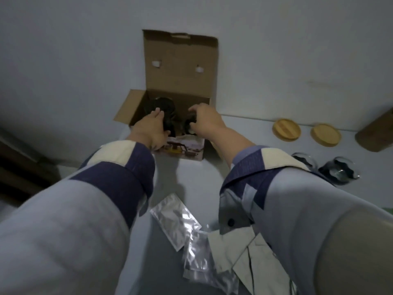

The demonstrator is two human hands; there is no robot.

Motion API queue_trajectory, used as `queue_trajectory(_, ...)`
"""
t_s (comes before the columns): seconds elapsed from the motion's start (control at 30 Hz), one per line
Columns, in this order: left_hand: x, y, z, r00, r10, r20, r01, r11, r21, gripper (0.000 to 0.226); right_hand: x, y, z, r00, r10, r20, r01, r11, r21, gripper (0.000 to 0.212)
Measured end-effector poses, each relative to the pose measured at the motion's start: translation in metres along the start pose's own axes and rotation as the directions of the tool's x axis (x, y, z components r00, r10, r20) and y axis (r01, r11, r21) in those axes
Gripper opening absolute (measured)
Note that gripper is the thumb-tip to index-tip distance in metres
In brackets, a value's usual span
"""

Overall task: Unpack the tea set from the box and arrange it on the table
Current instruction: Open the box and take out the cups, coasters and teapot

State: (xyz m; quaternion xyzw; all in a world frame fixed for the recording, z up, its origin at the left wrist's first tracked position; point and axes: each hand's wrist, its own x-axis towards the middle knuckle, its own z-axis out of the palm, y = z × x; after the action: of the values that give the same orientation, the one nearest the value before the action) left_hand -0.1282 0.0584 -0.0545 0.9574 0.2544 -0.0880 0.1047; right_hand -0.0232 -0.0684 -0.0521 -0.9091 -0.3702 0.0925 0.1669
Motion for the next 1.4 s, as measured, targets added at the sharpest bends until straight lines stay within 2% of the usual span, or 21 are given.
queue_trajectory(0.1,0.001,-0.007,0.005,0.999,0.024,-0.032,-0.023,0.999,0.029,0.072,0.017,-0.009,0.013,0.993,-0.028,0.114,0.058,0.96,-0.274,0.038)
queue_trajectory(0.23,-0.001,-0.01,0.01,0.996,0.062,-0.061,-0.056,0.993,0.104,0.07,0.037,-0.018,0.018,0.965,0.127,0.228,0.008,0.859,-0.511,0.039)
queue_trajectory(0.37,0.002,-0.012,0.014,0.994,0.068,-0.088,-0.059,0.993,0.104,0.07,0.054,-0.016,0.031,0.958,0.202,0.205,-0.048,0.814,-0.579,0.036)
queue_trajectory(0.53,0.003,-0.012,0.015,0.99,0.076,-0.118,-0.064,0.993,0.103,0.07,0.063,-0.012,0.041,0.968,0.189,0.165,-0.026,0.73,-0.683,0.047)
queue_trajectory(0.63,0.002,-0.011,0.015,0.989,0.07,-0.128,-0.06,0.995,0.086,0.07,0.065,-0.009,0.047,0.974,0.183,0.131,-0.031,0.687,-0.726,0.044)
queue_trajectory(0.73,0.002,-0.01,0.014,0.992,0.061,-0.113,-0.053,0.996,0.068,0.07,0.065,-0.011,0.047,0.976,0.188,0.107,-0.062,0.718,-0.693,0.045)
queue_trajectory(0.87,-0.001,-0.008,0.012,0.993,0.061,-0.098,-0.053,0.996,0.076,0.07,0.057,-0.016,0.034,0.984,0.162,0.067,-0.095,0.812,-0.576,0.051)
queue_trajectory(1.03,-0.003,-0.004,0.008,0.996,0.056,-0.072,-0.047,0.993,0.111,0.07,0.041,-0.02,0.007,0.998,0.064,0.012,-0.053,0.905,-0.422,0.073)
queue_trajectory(1.13,-0.004,-0.002,0.007,0.998,0.036,-0.048,-0.031,0.996,0.089,0.072,0.031,-0.015,-0.002,0.996,0.049,-0.08,-0.073,0.944,-0.323,0.084)
queue_trajectory(1.3,-0.007,0.004,0.005,1.0,-0.024,-0.019,0.025,0.998,0.049,0.073,0.003,-0.005,-0.018,0.961,0.141,-0.237,-0.151,0.988,-0.022,0.086)
queue_trajectory(1.4,-0.008,0.008,0.003,0.999,-0.04,-0.006,0.041,0.986,0.16,0.071,-0.016,0.004,-0.024,0.935,0.218,-0.28,-0.194,0.975,0.112,0.089)
